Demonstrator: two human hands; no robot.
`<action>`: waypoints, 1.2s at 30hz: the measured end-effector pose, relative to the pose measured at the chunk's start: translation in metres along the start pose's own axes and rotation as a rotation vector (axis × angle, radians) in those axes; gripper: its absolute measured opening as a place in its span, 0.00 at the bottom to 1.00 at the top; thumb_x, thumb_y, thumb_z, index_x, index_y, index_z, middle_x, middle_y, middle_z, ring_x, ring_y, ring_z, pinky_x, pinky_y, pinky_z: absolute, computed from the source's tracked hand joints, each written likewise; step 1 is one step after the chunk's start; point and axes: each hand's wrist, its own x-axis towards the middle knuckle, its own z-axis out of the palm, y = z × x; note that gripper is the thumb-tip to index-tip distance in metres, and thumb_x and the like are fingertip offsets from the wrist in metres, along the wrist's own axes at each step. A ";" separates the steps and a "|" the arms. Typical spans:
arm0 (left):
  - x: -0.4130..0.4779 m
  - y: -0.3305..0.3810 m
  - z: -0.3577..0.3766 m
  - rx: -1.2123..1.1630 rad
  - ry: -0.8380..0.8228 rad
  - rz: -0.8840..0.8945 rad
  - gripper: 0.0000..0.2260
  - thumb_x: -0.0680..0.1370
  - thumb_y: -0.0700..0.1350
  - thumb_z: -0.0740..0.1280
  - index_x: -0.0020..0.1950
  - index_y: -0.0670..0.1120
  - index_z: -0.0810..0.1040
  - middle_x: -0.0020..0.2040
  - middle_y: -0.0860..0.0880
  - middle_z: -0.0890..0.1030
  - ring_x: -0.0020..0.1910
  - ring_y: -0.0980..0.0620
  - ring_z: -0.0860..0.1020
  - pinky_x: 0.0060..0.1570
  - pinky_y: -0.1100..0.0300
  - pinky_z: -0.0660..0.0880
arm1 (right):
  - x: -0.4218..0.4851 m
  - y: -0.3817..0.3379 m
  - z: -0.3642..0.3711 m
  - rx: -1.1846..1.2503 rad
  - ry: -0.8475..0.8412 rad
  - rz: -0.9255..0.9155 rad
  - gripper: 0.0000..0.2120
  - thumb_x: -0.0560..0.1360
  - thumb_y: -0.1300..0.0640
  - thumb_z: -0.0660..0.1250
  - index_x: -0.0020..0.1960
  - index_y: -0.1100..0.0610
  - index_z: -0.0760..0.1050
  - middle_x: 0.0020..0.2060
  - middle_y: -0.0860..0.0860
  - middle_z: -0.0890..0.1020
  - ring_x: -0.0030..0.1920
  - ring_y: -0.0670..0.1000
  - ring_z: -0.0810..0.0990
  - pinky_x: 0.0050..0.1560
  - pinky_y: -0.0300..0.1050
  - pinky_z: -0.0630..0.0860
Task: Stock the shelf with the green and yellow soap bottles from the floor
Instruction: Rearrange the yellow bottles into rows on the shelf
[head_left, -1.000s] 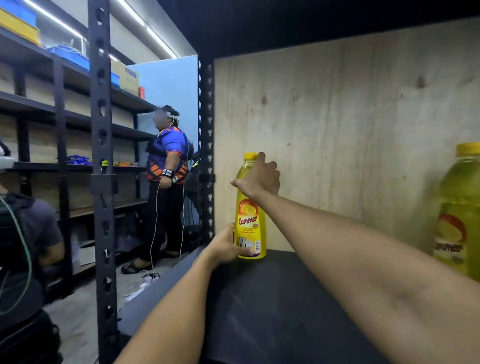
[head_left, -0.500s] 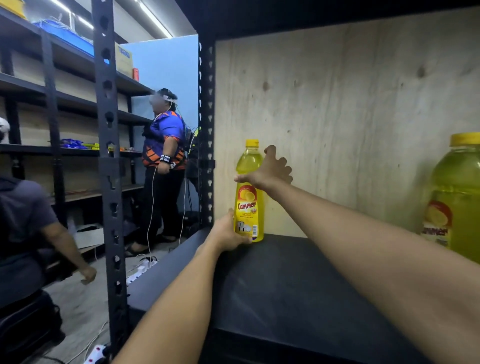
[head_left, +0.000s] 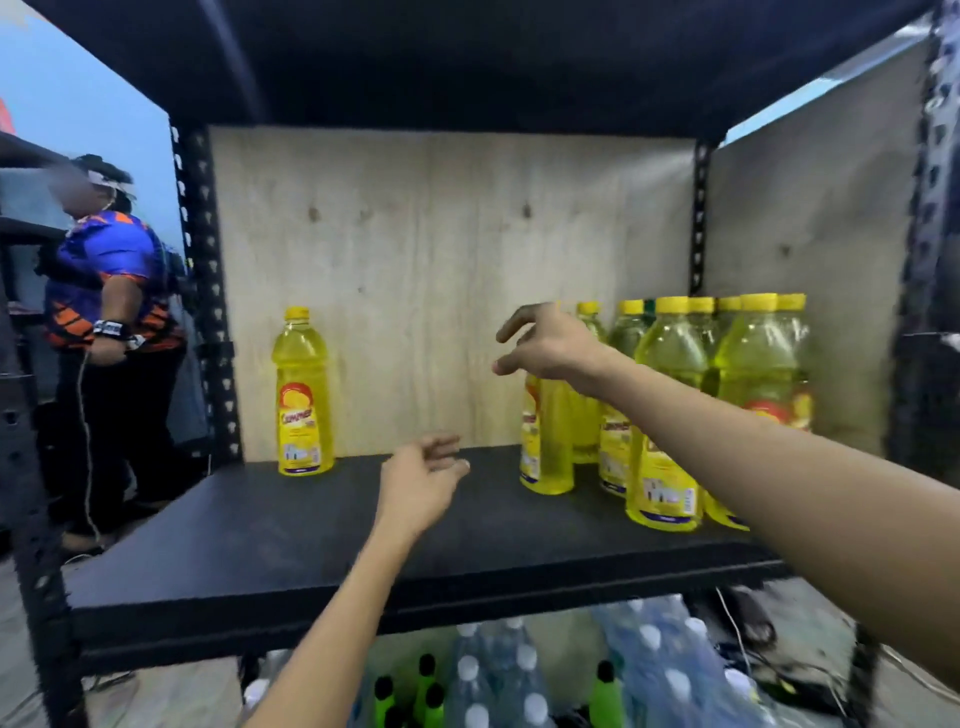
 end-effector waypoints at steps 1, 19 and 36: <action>-0.002 0.009 0.015 -0.046 -0.019 -0.027 0.14 0.73 0.40 0.74 0.57 0.51 0.81 0.50 0.57 0.84 0.44 0.69 0.80 0.47 0.72 0.77 | -0.003 0.005 -0.014 -0.020 0.024 -0.008 0.18 0.65 0.59 0.80 0.54 0.56 0.81 0.41 0.54 0.83 0.35 0.48 0.77 0.30 0.38 0.69; 0.052 -0.004 0.116 0.180 -0.278 -0.237 0.58 0.58 0.60 0.83 0.80 0.47 0.57 0.76 0.48 0.68 0.73 0.47 0.69 0.69 0.52 0.68 | 0.071 0.073 0.010 0.052 0.186 0.132 0.42 0.63 0.49 0.81 0.69 0.61 0.64 0.62 0.60 0.77 0.63 0.62 0.76 0.55 0.50 0.76; 0.057 -0.035 0.052 0.094 -0.296 -0.157 0.39 0.62 0.51 0.84 0.69 0.52 0.70 0.58 0.53 0.82 0.58 0.53 0.80 0.60 0.56 0.77 | 0.062 0.052 0.066 0.026 0.276 0.104 0.30 0.59 0.39 0.80 0.50 0.58 0.78 0.48 0.57 0.83 0.50 0.58 0.82 0.38 0.45 0.72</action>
